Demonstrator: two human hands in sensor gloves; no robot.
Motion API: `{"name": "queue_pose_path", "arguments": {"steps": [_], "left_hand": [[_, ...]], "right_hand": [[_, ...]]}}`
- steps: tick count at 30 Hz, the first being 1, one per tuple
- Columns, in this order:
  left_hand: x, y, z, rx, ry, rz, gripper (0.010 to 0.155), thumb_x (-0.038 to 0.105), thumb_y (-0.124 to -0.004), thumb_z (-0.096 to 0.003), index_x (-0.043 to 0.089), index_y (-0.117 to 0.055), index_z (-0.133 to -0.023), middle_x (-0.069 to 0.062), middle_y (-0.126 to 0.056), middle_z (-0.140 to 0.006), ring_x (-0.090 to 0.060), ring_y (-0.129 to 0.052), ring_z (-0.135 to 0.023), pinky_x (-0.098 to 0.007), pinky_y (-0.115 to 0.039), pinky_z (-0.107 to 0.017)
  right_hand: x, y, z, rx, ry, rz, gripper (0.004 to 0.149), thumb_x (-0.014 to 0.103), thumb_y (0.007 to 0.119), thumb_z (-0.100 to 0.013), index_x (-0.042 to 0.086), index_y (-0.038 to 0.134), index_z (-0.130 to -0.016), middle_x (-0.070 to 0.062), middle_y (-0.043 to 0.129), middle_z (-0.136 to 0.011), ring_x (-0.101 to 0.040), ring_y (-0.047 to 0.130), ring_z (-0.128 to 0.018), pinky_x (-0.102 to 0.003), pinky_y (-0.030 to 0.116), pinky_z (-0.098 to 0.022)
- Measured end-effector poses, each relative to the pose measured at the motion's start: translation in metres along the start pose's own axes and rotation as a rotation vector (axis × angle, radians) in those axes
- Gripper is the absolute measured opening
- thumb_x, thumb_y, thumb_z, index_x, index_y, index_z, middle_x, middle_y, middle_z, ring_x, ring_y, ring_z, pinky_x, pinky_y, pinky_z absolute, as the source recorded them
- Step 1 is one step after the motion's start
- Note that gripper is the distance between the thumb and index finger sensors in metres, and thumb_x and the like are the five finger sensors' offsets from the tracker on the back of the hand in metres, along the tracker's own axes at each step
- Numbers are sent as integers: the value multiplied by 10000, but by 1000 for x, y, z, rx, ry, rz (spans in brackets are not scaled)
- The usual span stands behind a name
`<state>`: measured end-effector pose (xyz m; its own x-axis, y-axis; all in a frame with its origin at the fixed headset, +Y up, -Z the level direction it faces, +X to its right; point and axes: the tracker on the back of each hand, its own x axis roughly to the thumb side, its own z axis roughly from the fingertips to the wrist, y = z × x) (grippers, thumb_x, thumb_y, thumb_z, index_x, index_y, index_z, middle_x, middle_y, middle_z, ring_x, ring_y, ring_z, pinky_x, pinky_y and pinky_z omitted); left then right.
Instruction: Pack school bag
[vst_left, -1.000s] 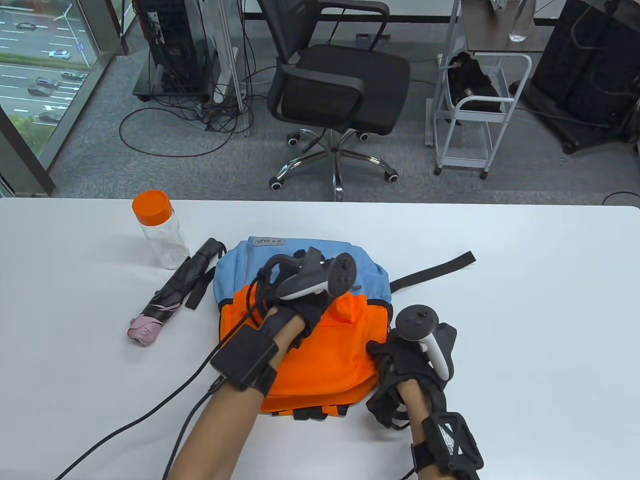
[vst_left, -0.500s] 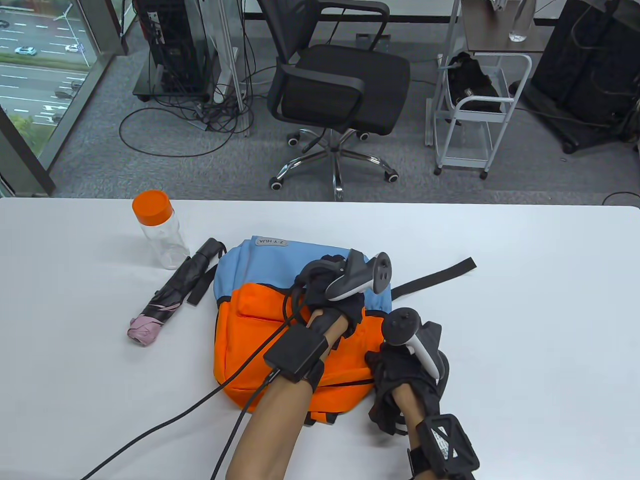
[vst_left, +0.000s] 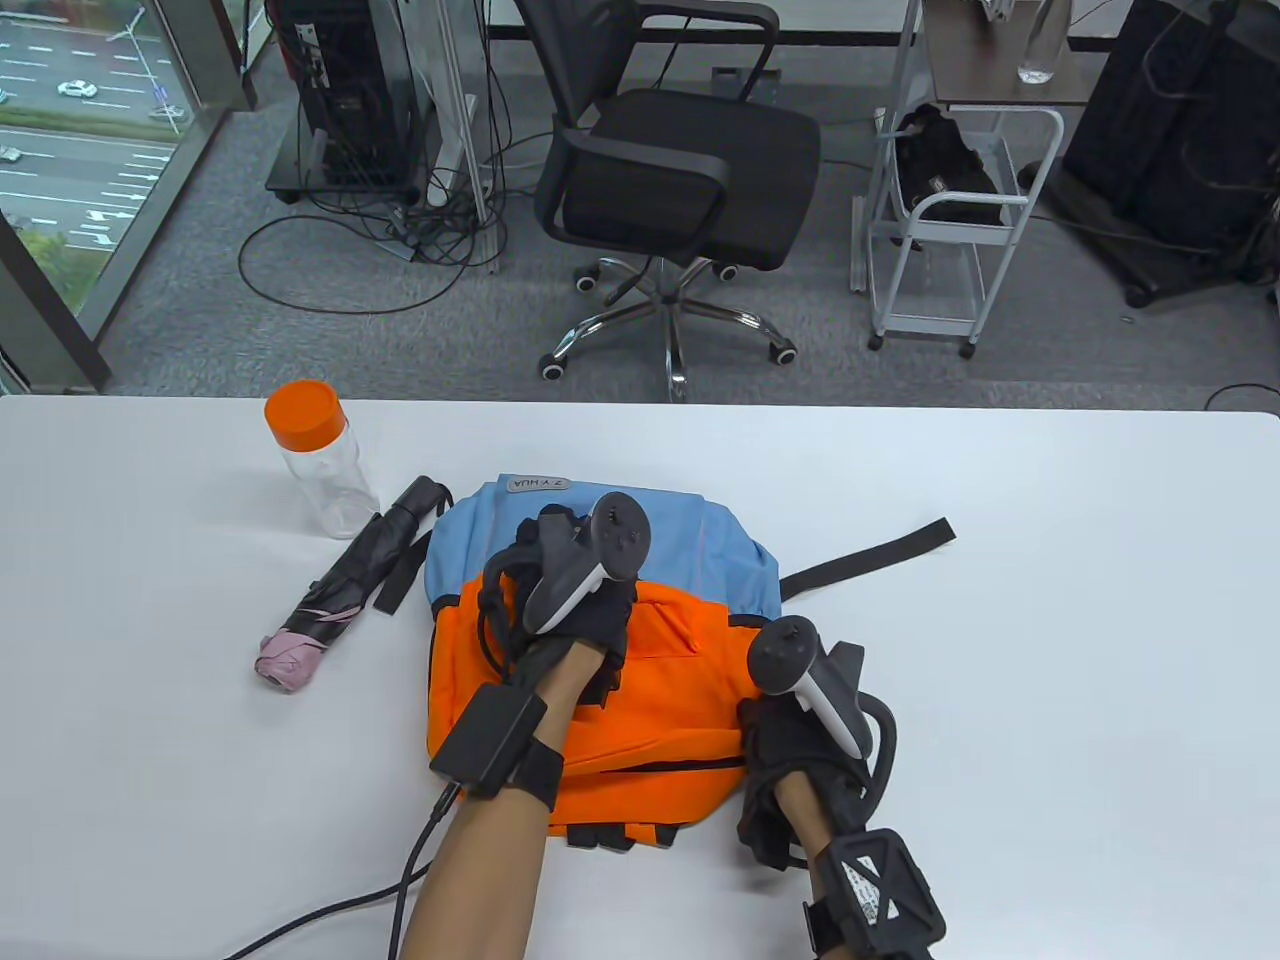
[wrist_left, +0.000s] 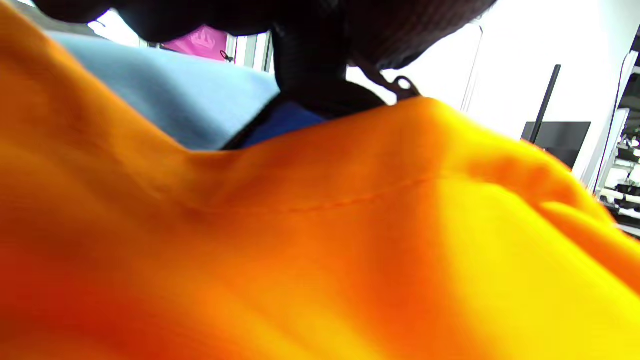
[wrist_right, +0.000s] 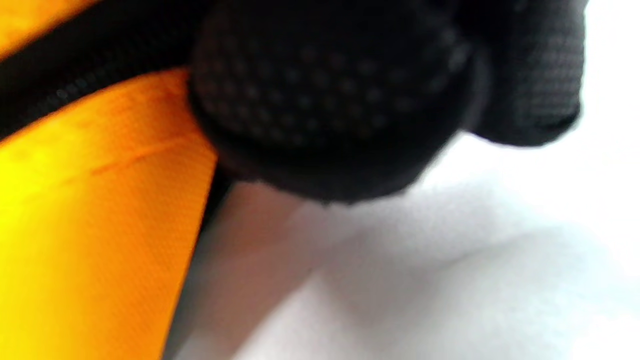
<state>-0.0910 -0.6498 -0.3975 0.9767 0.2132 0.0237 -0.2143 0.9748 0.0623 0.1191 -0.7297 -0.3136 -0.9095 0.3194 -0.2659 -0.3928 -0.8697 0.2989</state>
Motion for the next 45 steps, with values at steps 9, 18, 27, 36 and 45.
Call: {"name": "queue_pose_path", "arguments": {"steps": [9,18,27,36,45], "left_hand": [[-76,34,5,92,165,99,430,342,-710,-510,30,-840,-775,-188,-755,-647,-390,-718,-554,-597,-669,-475],[-133,2,15,-23,222,287,432,349,-738,-507,67,-852,-814,-162,-764,-689,-381,-726,-593,-609,-661,-508],[-167,-29,83,-530,181,317,891,579,-573,-519,-69,-514,-1127,-349,-880,-914,-414,-1004,-651,-530,-886,-455],[-155,-10,78,-417,80,688,821,344,-740,-508,-249,-468,-1005,-205,-1027,-607,-204,-1091,-381,-421,-955,-337],[-129,86,62,-36,-209,1267,772,424,-637,-559,-29,-426,-1148,-448,-526,-1074,-482,-776,-933,-620,-740,-613]], "right_hand": [[-19,-7,-4,-17,88,95,430,288,711,-465,-20,814,-746,-9,1048,-371,-86,1049,-78,-342,963,-226],[-23,-11,-1,-55,64,47,469,331,741,-465,-14,810,-777,-50,1050,-423,-153,1054,-140,-402,932,-273],[18,-34,56,93,-416,127,756,509,660,-453,87,574,-1074,-349,547,-1094,-599,648,-909,-740,553,-638],[48,-11,74,-193,-455,548,482,400,720,-433,175,822,-847,-187,946,-839,-374,1018,-657,-515,879,-466],[70,-129,100,-376,-542,-247,426,330,761,-456,59,924,-741,-250,1087,-513,-314,1126,-240,-367,957,-160]]}}
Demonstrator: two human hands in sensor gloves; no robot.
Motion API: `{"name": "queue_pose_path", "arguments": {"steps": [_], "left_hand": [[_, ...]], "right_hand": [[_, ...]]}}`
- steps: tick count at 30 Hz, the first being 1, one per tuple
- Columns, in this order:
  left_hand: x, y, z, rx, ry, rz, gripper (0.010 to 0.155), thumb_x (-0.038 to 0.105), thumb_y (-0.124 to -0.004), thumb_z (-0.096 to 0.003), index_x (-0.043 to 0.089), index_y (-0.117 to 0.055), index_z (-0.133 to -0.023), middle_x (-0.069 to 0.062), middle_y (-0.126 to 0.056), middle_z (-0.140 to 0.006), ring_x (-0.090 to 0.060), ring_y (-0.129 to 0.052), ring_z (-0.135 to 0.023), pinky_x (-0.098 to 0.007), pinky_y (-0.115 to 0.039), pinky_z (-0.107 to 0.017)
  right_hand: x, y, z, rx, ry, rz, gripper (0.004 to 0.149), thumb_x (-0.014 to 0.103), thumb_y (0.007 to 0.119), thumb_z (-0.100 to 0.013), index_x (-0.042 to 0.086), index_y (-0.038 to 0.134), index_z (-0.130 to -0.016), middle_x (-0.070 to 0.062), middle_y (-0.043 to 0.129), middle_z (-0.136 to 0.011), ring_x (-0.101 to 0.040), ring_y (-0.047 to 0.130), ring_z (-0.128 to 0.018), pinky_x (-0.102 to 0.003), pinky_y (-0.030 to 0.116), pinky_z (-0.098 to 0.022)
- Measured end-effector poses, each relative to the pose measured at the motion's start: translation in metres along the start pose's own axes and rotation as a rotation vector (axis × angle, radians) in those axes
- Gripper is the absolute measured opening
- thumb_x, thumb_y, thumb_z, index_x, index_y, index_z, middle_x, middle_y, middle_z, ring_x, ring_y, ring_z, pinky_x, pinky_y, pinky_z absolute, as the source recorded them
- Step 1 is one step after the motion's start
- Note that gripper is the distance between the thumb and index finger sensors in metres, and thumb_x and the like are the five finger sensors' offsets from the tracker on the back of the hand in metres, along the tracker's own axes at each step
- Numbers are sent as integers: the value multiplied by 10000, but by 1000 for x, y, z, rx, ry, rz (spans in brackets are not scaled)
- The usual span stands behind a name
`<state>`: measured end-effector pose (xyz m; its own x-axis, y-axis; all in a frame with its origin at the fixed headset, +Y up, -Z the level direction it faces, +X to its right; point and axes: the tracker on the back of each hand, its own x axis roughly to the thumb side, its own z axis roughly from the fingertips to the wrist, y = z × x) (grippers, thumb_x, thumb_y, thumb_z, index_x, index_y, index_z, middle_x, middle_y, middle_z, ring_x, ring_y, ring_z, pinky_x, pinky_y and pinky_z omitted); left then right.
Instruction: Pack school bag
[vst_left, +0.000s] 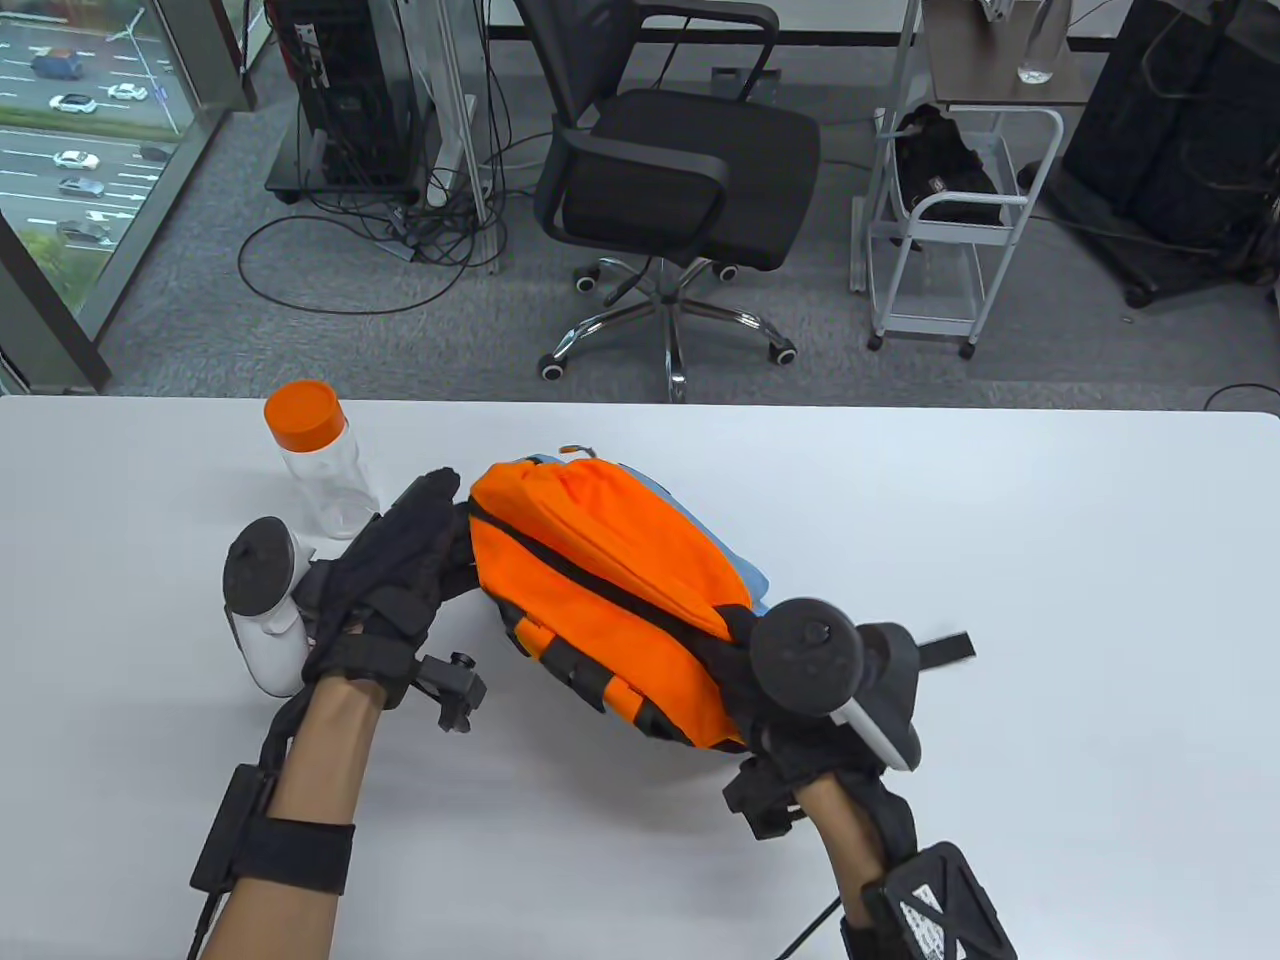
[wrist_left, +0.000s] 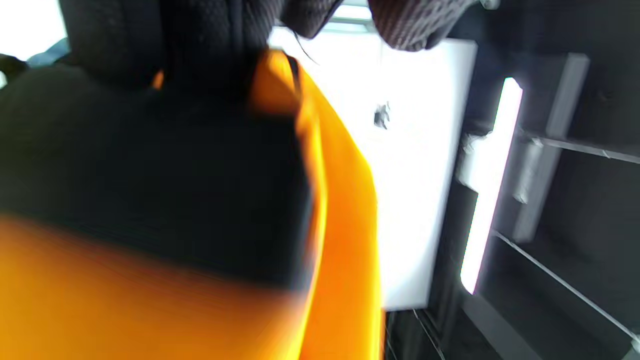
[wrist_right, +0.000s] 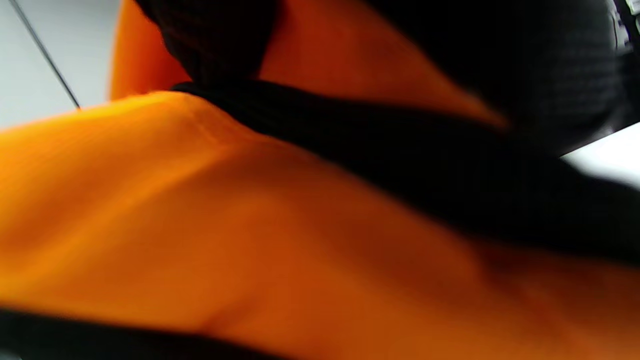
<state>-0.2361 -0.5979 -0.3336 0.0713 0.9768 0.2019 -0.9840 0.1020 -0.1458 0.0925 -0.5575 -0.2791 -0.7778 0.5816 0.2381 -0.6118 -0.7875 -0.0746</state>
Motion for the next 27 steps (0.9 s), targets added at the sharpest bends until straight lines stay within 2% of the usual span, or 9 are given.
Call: {"name": "queue_pose_path", "arguments": {"steps": [3,6,8,10,13,16,17,20,27], "left_hand": [[-5,-16,21,28,1,-278,793,463,-629,-551,-36,-461,-1145,-484,-449,-1079,-569,-690,-931,-676,-653,-630],[-29,-46,37,-152,-73,-303,760,500,-666,-525,-11,-659,-1088,-358,-785,-1003,-441,-948,-788,-618,-795,-572],[-42,-72,43,-398,-26,-276,927,593,-688,-483,-31,-503,-1143,-403,-682,-1054,-506,-872,-853,-642,-765,-590],[-45,-82,44,-384,-42,-376,1079,626,-691,-447,-84,-269,-1140,-450,-509,-1087,-594,-739,-917,-672,-723,-613],[-41,-83,38,-249,-106,-452,1052,579,-749,-453,-79,-299,-1139,-427,-514,-1096,-580,-762,-914,-659,-745,-605],[-37,-98,30,-258,-136,-472,1001,528,-769,-464,-88,-345,-1130,-416,-598,-1067,-560,-827,-885,-626,-808,-574],[-36,-103,30,-253,-145,-473,965,506,-772,-475,-89,-380,-1125,-433,-631,-1040,-561,-855,-860,-609,-835,-557],[-30,-107,30,-52,-209,-603,668,416,-752,-480,-49,-747,-960,-295,-937,-831,-384,-1105,-606,-421,-993,-383],[-40,-53,50,128,-195,-596,554,380,-805,-482,37,-809,-916,-162,-1002,-751,-284,-1115,-564,-404,-970,-388]], "right_hand": [[-6,-10,-11,12,80,-199,432,333,755,-469,42,914,-746,-244,1088,-479,-279,1130,-207,-335,964,-143],[-18,-3,-11,-54,141,-489,485,336,749,-480,-36,896,-754,-277,1082,-456,-272,1137,-204,-336,969,-139],[-24,8,-7,62,34,-668,712,464,659,-488,-120,771,-879,-350,988,-682,-411,1078,-441,-467,920,-305],[-32,11,7,90,30,-782,659,427,595,-526,-31,693,-989,-373,867,-867,-542,975,-584,-581,830,-419],[-55,25,27,-150,77,-511,552,287,702,-516,-56,751,-946,-378,896,-826,-548,964,-586,-612,809,-418],[-63,63,26,231,94,-162,838,458,734,-499,14,365,-1106,-358,536,-1090,-625,708,-864,-671,678,-597],[-59,70,23,247,45,-160,877,475,742,-491,21,322,-1112,-377,485,-1099,-640,689,-869,-686,665,-601],[-40,89,12,53,51,-160,836,395,780,-459,-86,437,-1050,-403,605,-1013,-626,761,-795,-683,681,-569],[-42,77,24,-157,-58,214,396,325,757,-441,142,793,-790,-110,945,-699,-330,1001,-581,-518,847,-485]]}}
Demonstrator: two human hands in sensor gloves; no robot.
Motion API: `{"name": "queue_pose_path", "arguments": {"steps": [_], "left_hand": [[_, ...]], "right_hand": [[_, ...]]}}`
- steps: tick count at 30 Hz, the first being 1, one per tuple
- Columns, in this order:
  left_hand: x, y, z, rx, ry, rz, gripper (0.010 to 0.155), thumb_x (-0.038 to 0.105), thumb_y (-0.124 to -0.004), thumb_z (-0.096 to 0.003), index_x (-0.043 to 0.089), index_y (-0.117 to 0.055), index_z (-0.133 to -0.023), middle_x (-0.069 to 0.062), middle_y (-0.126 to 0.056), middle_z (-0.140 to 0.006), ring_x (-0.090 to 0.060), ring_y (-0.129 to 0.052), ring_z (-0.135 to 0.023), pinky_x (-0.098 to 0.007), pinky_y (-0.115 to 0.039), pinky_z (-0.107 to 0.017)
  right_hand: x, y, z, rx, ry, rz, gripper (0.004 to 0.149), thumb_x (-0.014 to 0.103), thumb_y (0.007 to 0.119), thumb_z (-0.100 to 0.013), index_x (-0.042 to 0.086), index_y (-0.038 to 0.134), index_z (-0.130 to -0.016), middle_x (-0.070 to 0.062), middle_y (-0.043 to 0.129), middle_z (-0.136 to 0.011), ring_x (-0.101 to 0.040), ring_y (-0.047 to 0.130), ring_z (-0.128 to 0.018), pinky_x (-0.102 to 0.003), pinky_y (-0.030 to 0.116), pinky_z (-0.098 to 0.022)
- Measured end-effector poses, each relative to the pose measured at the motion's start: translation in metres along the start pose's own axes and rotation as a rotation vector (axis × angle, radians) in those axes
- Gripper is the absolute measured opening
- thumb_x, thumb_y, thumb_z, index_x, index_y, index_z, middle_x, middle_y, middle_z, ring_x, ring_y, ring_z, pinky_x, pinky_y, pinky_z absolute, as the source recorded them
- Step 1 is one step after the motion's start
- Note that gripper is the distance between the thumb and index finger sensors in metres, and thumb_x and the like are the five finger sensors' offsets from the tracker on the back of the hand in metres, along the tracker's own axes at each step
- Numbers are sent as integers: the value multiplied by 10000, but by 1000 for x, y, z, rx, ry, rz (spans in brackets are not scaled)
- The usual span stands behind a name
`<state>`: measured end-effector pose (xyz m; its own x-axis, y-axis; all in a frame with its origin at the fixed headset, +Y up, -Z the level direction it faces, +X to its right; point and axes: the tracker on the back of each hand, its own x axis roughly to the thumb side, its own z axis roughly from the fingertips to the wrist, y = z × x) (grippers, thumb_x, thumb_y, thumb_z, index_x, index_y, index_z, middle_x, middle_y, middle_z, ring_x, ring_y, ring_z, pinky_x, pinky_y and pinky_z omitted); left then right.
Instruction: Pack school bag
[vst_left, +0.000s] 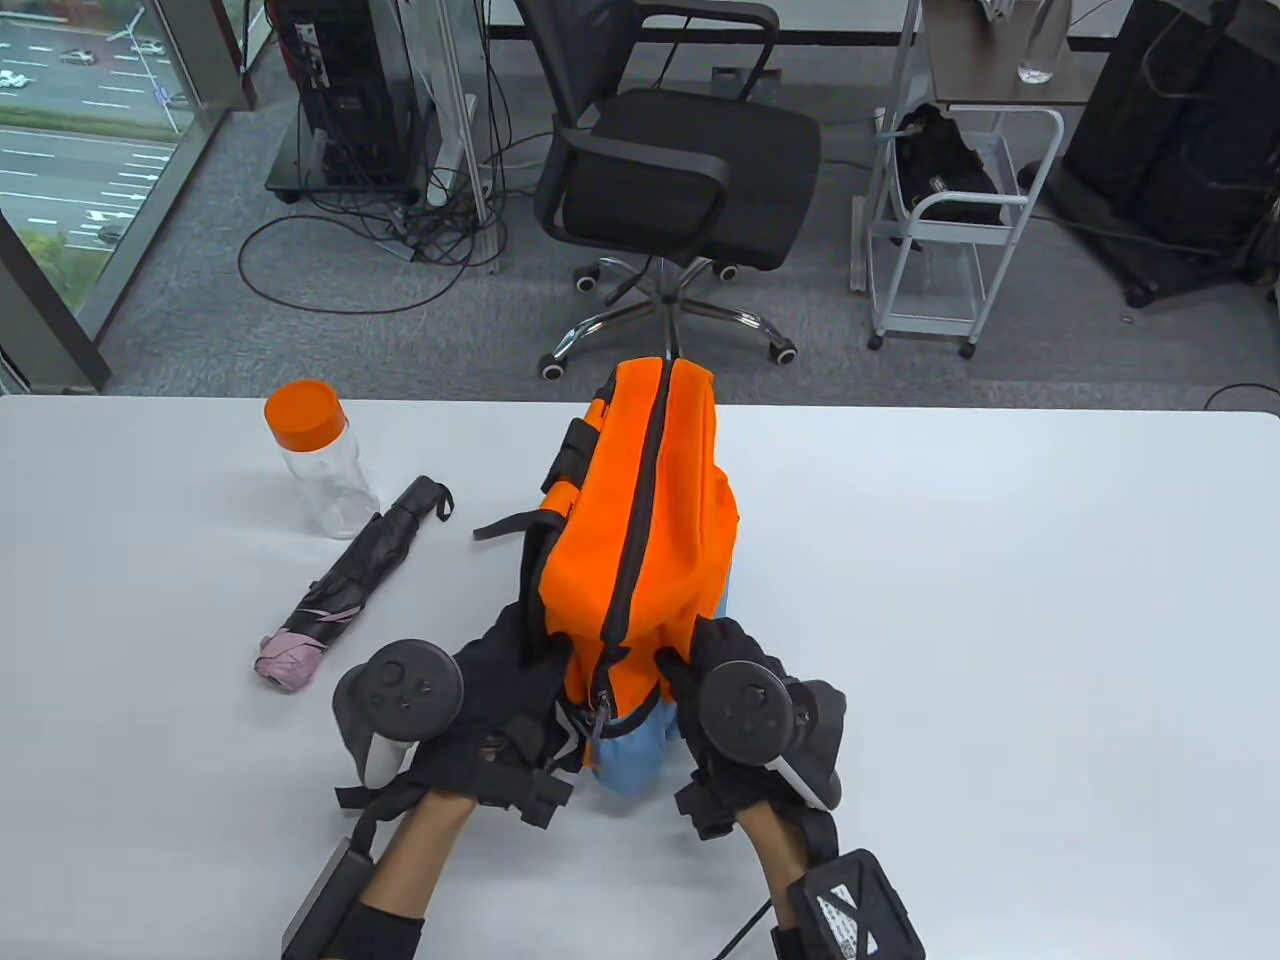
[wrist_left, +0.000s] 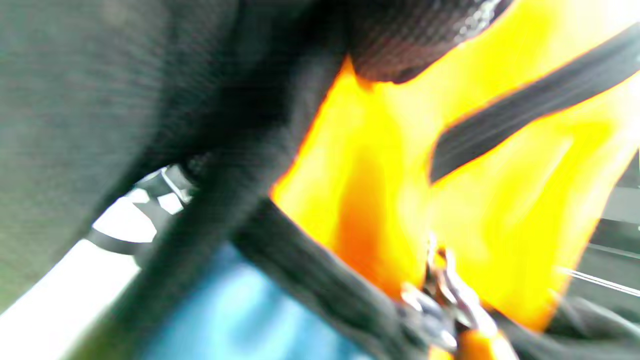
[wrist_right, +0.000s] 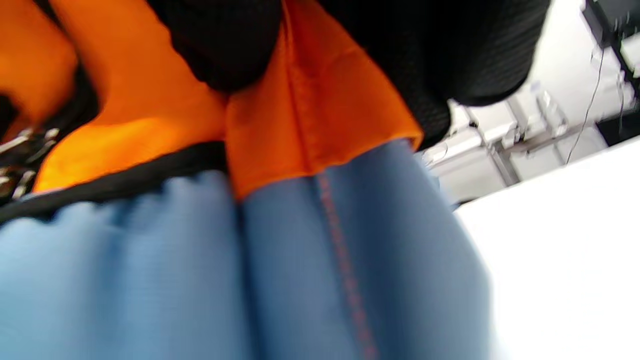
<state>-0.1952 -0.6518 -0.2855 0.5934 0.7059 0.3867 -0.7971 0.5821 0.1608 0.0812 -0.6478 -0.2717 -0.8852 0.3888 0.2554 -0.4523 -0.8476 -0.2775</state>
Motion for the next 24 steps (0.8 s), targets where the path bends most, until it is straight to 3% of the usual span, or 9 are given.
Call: {"name": "queue_pose_path", "arguments": {"steps": [4,7,8,11,13,15,19,21,24], "left_hand": [[5,-2,1,-90,-85,-22,551,388,-801,-486,48,-809,-920,-155,-1004,-757,-277,-1114,-576,-418,-965,-410],[-2,10,-2,-350,-196,68,776,570,-680,-496,41,-674,-1063,-209,-857,-972,-435,-927,-826,-610,-793,-612],[-8,25,-2,-263,-209,127,803,613,-642,-499,56,-685,-1075,-224,-846,-990,-459,-914,-838,-607,-798,-609],[-24,63,-6,-25,-55,132,679,518,-656,-519,70,-793,-1011,-231,-912,-928,-458,-960,-772,-592,-824,-567],[-40,80,-13,16,30,-32,656,491,-665,-526,65,-798,-1006,-235,-914,-921,-459,-960,-765,-592,-824,-562],[-66,85,-26,-51,189,-283,655,466,-673,-527,45,-770,-1020,-253,-885,-940,-477,-937,-783,-603,-805,-576],[-109,73,-52,-226,344,-610,692,434,-681,-522,22,-665,-1078,-286,-762,-1035,-541,-811,-883,-646,-726,-620],[-133,62,-62,-384,390,-662,679,425,-667,-531,100,-598,-1123,-229,-675,-1121,-559,-641,-987,-666,-661,-657],[-163,47,-69,-478,471,-768,783,444,-671,-524,44,-448,-1158,-334,-482,-1157,-602,-562,-995,-695,-623,-659]], "right_hand": [[-15,-3,6,2,81,-159,414,367,822,-409,151,833,-762,-116,958,-675,-353,1000,-557,-535,839,-466],[-21,-1,14,-26,57,-144,440,365,786,-437,141,815,-815,-144,940,-725,-374,984,-591,-547,826,-481],[-23,-1,14,-14,69,-171,450,361,779,-441,135,804,-830,-153,932,-741,-384,975,-608,-552,820,-489],[-25,1,13,6,56,-215,464,361,777,-449,125,793,-847,-168,920,-763,-401,967,-619,-565,808,-496],[-23,1,13,18,52,-212,473,364,772,-452,121,784,-858,-173,913,-773,-404,963,-627,-567,806,-498],[-21,1,13,26,46,-204,478,364,767,-456,118,776,-865,-176,908,-779,-407,960,-631,-568,803,-502],[-22,1,13,28,49,-209,481,366,768,-455,116,776,-866,-176,909,-780,-405,960,-633,-567,804,-502],[-24,1,13,22,62,-207,484,368,769,-453,114,778,-865,-173,914,-774,-406,967,-620,-566,808,-493],[-24,1,13,32,63,-203,488,367,766,-455,113,772,-871,-174,910,-782,-407,968,-622,-565,807,-497]]}}
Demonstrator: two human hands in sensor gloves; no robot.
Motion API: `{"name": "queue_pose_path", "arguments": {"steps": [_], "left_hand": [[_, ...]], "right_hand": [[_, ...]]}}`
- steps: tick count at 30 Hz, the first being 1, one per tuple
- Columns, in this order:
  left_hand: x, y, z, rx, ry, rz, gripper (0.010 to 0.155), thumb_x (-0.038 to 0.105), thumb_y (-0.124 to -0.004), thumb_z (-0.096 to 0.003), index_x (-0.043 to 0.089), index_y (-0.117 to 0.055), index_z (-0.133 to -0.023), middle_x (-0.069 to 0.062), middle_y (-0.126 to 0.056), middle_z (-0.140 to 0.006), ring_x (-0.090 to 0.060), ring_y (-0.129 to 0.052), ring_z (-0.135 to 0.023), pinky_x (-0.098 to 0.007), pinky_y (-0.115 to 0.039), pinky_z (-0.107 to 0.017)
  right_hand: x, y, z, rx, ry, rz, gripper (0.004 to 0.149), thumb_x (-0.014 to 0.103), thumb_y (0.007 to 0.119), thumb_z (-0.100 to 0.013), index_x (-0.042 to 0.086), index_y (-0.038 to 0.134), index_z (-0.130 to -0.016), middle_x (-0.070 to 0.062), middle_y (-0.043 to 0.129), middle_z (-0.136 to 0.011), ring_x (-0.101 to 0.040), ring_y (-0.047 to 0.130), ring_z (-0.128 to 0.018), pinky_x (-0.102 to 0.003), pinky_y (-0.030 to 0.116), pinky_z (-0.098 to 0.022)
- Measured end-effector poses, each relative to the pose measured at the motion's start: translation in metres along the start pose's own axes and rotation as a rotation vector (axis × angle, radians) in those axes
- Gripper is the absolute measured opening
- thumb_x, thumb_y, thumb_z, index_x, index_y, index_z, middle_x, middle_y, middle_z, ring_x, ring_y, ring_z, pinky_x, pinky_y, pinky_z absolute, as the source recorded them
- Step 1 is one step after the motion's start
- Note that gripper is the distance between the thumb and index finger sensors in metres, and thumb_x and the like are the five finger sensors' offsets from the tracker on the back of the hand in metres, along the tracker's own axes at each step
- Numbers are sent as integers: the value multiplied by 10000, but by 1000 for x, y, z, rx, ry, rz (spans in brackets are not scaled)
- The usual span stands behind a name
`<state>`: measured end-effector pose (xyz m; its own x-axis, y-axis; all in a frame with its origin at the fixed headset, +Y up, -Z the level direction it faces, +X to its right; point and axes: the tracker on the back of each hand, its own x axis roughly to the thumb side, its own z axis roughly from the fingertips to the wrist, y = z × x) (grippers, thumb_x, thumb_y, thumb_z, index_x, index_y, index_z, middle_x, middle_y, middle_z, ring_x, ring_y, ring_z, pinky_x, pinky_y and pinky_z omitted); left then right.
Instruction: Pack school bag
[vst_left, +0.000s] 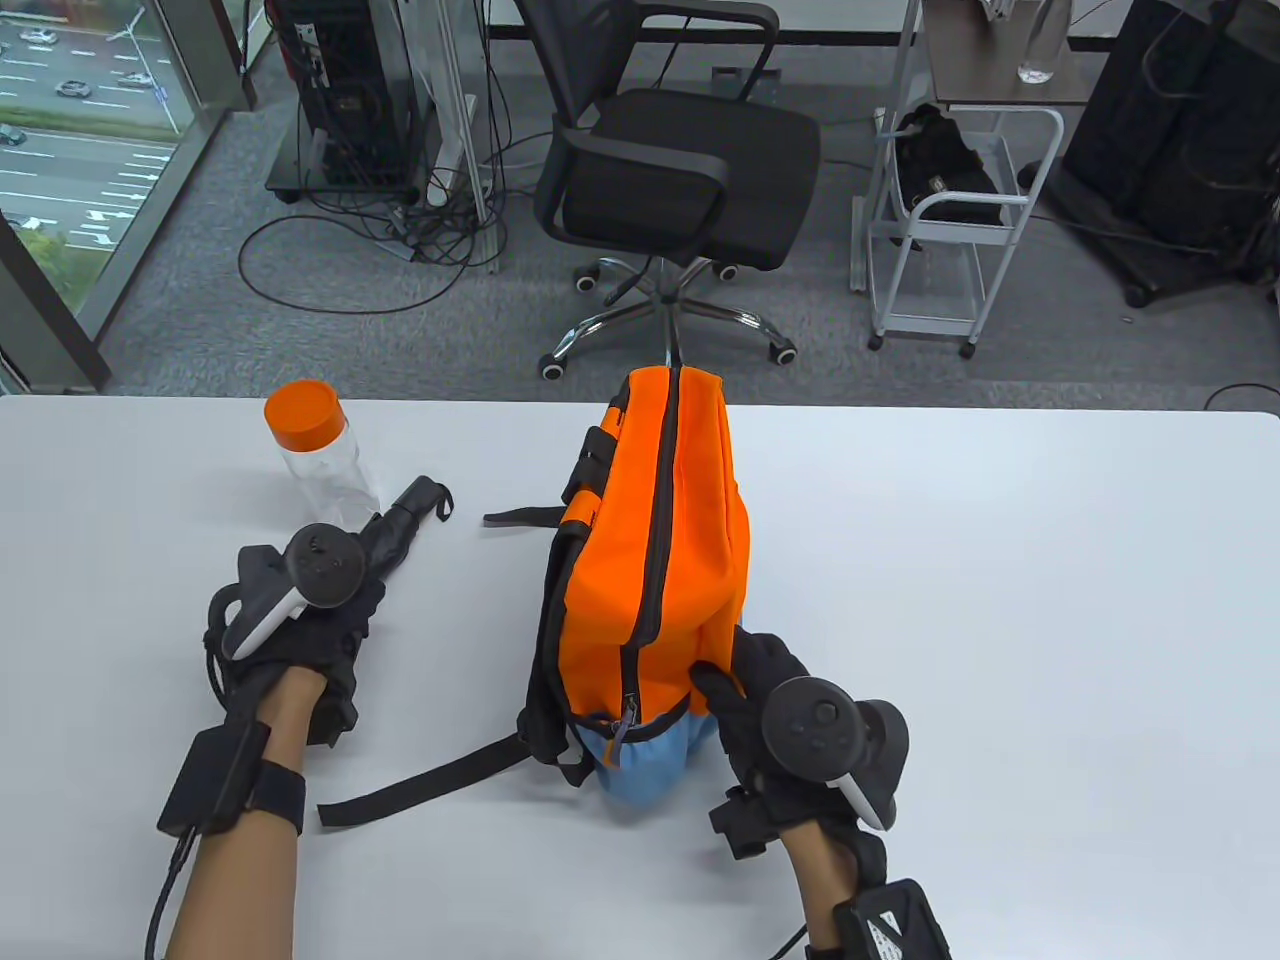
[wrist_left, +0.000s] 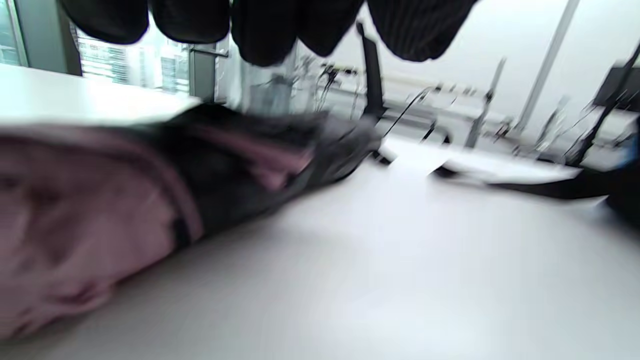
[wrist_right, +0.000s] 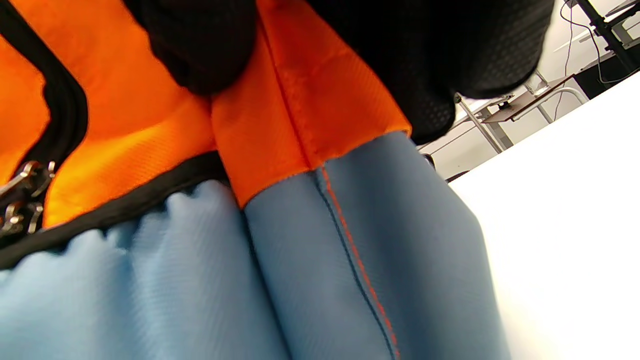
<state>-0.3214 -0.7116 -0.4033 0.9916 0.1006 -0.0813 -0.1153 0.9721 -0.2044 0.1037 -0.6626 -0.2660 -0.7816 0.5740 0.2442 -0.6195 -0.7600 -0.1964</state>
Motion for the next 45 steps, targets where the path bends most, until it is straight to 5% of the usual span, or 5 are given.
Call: {"name": "queue_pose_path", "arguments": {"steps": [16,21,31,37,45], "left_hand": [[44,-28,-31,-297,208,-158,985,471,-806,-456,-99,-384,-1140,-469,-397,-1109,-640,-662,-939,-748,-613,-655],[54,-23,-18,-131,163,-232,840,542,-855,-403,-19,-718,-1013,-321,-879,-900,-443,-1006,-750,-616,-852,-555],[51,81,129,360,-389,583,812,445,-960,-373,153,-687,-1080,-225,-753,-988,-548,-777,-862,-691,-680,-646],[91,143,227,581,-704,357,814,611,-932,-335,169,-801,-1005,-102,-954,-888,-296,-884,-538,-395,-839,-382],[165,115,217,370,-853,592,801,459,-979,-333,163,-750,-1041,-121,-884,-999,-411,-902,-642,-459,-872,-445]], "right_hand": [[1,1,-3,28,20,9,502,366,760,-455,102,763,-882,-185,903,-791,-415,961,-629,-570,805,-495],[3,1,-3,40,23,25,502,365,757,-458,101,763,-885,-186,902,-796,-420,959,-633,-572,802,-497],[7,3,-3,39,41,39,503,367,757,-461,100,764,-887,-193,900,-800,-425,956,-639,-578,801,-493],[9,3,-5,63,63,39,495,371,761,-464,114,778,-887,-197,905,-808,-436,957,-639,-581,800,-494],[9,2,-5,50,34,50,460,333,751,-471,88,811,-855,-204,928,-795,-442,971,-628,-581,811,-487]]}}
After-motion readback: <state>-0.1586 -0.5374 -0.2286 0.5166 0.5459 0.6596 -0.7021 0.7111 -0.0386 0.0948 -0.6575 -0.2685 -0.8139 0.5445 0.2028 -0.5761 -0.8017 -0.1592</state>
